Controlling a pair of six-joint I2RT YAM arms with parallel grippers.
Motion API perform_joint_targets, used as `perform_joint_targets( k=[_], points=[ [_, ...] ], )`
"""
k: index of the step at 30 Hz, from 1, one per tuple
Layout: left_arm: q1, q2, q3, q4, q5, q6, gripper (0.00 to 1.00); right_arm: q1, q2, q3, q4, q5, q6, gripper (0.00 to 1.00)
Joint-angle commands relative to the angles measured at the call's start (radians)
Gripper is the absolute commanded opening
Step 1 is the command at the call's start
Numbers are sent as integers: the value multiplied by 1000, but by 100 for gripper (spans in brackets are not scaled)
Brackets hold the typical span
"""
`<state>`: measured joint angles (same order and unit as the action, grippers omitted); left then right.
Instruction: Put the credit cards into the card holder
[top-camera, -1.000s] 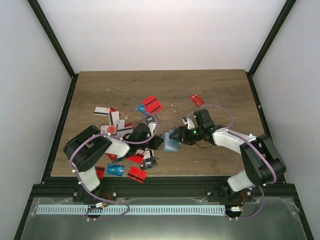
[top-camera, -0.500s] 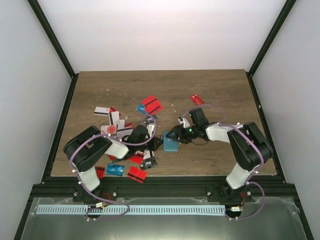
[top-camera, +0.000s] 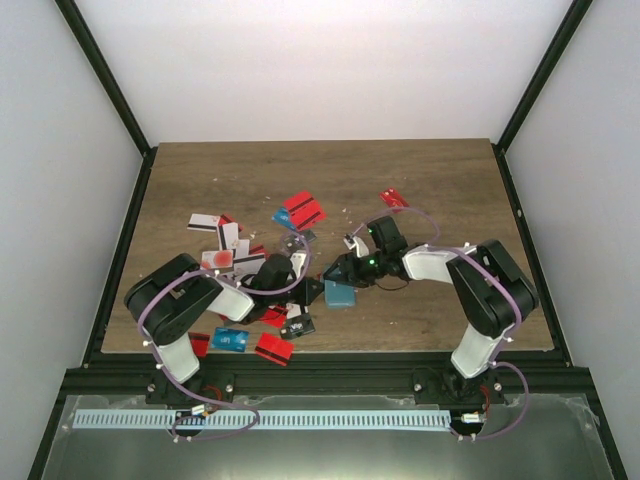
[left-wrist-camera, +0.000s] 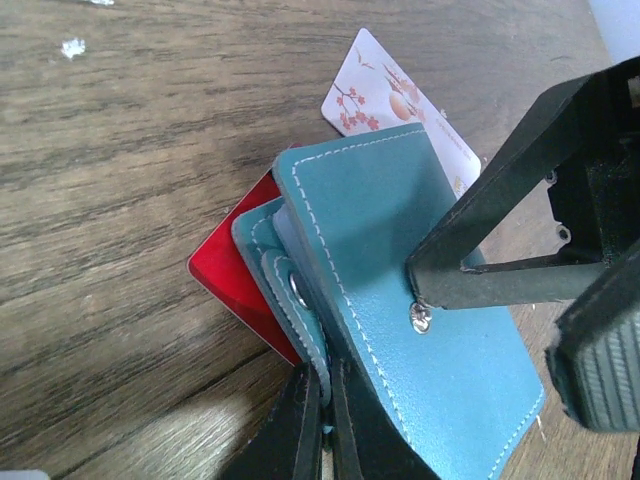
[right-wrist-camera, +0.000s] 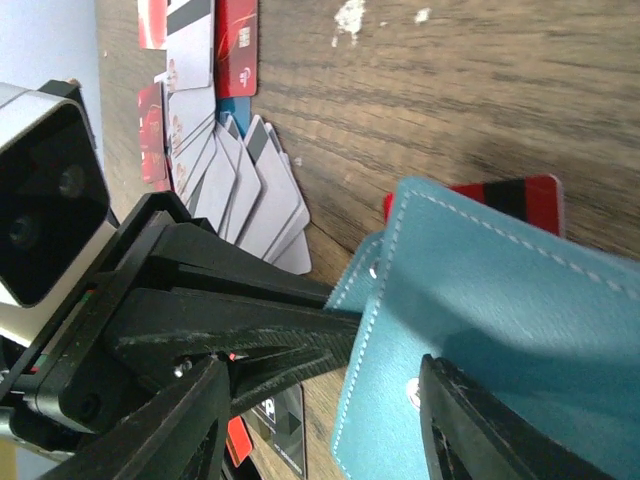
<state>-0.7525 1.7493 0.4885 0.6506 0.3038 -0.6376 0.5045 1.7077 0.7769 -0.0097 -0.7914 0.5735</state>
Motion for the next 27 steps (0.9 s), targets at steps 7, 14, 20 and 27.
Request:
perform_joint_targets(
  k=[7,14,20,27],
  points=[
    [-13,-37,-32,70,24,-30,4,76,72,23,-38,45,-51,53],
    [-14,-87,-87,108,-13,-34,4,73,111,-1,-74,137,-64,51],
    [-13,-150,-179,237,-65,-40,4,65,118,-20,-83,152,-73,51],
    [-23,-124,-205,373,6,-8,4,65,126,-31,-62,109,-81,51]
  ],
)
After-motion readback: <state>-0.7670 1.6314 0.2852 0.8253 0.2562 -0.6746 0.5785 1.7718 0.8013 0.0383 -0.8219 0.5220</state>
